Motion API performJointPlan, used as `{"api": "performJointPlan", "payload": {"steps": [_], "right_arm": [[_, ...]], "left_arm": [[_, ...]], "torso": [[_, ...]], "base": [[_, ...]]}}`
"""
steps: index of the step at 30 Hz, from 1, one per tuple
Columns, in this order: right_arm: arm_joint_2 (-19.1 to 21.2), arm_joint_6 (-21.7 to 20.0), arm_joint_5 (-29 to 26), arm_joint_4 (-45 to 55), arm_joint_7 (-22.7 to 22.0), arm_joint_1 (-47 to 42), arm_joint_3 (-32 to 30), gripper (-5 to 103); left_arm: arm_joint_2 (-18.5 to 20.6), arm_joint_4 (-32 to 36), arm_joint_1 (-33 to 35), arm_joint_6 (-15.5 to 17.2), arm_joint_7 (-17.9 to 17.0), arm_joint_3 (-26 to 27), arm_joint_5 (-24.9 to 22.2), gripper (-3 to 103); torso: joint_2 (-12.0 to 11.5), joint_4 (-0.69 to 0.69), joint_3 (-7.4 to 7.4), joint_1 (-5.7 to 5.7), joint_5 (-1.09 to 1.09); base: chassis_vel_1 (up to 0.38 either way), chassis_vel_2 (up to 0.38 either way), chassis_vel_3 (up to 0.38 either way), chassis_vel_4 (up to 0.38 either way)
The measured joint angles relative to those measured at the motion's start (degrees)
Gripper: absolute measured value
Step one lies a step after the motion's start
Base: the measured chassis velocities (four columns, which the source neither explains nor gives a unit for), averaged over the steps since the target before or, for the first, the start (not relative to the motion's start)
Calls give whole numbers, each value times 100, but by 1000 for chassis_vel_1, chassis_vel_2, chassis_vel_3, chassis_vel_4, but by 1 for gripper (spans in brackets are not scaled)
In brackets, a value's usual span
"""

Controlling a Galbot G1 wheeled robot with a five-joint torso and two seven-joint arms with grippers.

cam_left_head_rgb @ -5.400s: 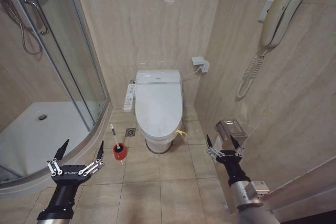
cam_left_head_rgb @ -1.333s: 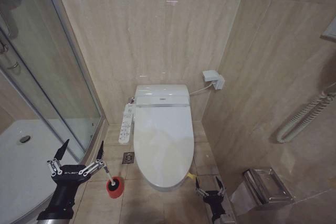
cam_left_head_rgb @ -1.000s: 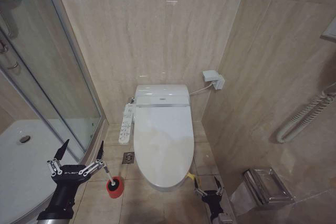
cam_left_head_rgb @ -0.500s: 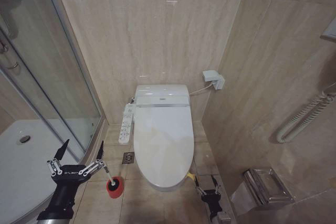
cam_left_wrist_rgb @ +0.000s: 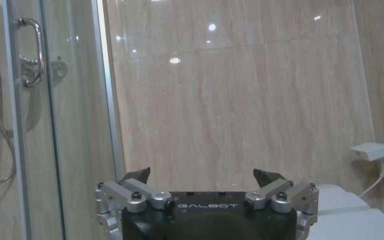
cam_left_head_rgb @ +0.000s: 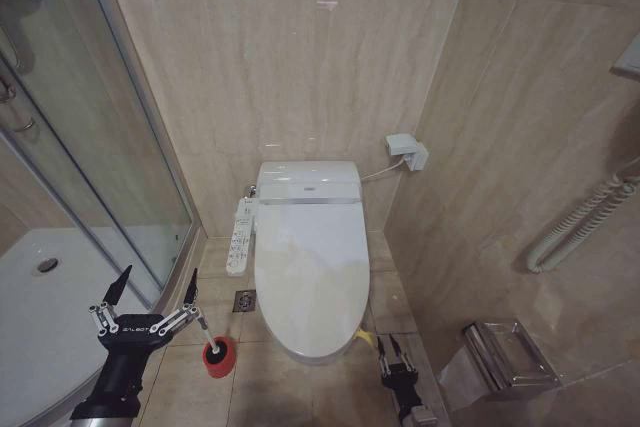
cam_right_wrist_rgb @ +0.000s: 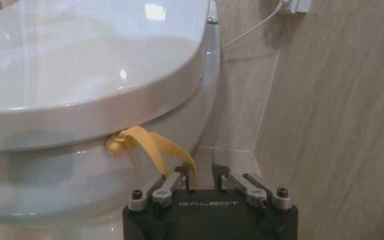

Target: Open the toilet lid, clean the toilet bowl with a toilet brush, close the toilet lid, and flush.

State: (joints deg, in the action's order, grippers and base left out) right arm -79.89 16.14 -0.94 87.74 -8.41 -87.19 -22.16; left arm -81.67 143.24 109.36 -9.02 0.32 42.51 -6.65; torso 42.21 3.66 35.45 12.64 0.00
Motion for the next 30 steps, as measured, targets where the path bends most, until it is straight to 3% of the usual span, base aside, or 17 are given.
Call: {"api": "performJointPlan", "payload": {"steps": [6, 7, 19, 27, 30], "right_arm": [[-19, 2, 51, -19, 5, 21, 39, 25], [-17, 3, 56, -26, 6, 23, 43, 2], [152, 62, -189, 653, 46, -190, -225, 0], [316, -131, -662, 2705, 229, -1068, -974, 0], [416, -162, -782, 3264, 237, -1247, -1293, 0]], "left_arm": [[0, 0, 0, 0, 0, 0, 0, 100], [0, 0, 0, 0, 0, 0, 0, 100], [0, 0, 0, 0, 0, 0, 0, 100], [0, 0, 0, 0, 0, 0, 0, 100], [0, 0, 0, 0, 0, 0, 0, 100]], "torso": [[0, 0, 0, 0, 0], [0, 0, 0, 0, 0], [0, -3, 0, 0, 2], [0, 2, 0, 0, -1], [0, -4, 0, 0, 2]], "base": [[0, 0, 0, 0], [0, 0, 0, 0], [0, 0, 0, 0], [0, 0, 0, 0], [0, 0, 0, 0]]}}
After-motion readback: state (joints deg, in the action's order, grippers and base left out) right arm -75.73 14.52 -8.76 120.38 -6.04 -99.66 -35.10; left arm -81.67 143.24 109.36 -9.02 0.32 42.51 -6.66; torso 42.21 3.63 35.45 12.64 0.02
